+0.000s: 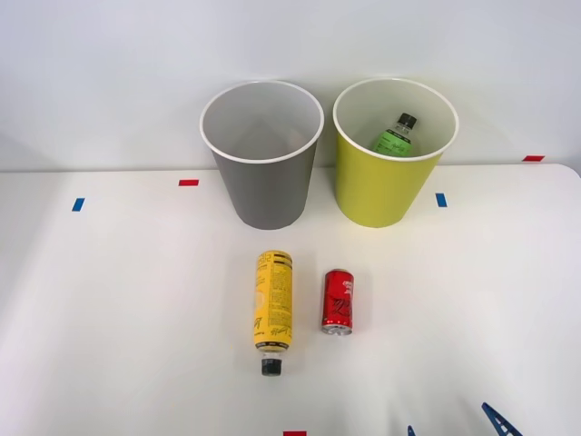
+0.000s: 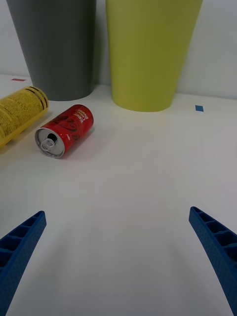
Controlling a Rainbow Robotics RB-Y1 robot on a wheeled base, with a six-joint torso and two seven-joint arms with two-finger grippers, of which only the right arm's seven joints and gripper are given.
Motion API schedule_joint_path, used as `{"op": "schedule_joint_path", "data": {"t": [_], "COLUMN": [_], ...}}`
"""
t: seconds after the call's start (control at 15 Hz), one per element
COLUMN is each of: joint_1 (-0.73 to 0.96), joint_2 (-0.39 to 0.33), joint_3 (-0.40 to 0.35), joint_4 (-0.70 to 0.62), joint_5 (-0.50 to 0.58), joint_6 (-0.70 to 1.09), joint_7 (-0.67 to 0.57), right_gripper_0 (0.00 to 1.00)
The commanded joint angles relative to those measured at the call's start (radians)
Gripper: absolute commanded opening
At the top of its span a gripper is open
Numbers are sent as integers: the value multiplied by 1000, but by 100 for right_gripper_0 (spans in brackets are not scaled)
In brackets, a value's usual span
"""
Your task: Put cans in the gray bin, plastic bottles in the light green bin
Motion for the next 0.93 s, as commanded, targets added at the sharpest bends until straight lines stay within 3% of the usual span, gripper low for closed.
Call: {"op": "schedule_joint_path", "data": {"t": [0.07, 0.93], "joint_1": [0, 0], "joint_2": [0, 0], "joint_3": [0, 0], "joint_4": [0, 0], "joint_5": [0, 0], "joint_6": [0, 0], "joint_7": [0, 0], "right_gripper_0": [100, 100]}}
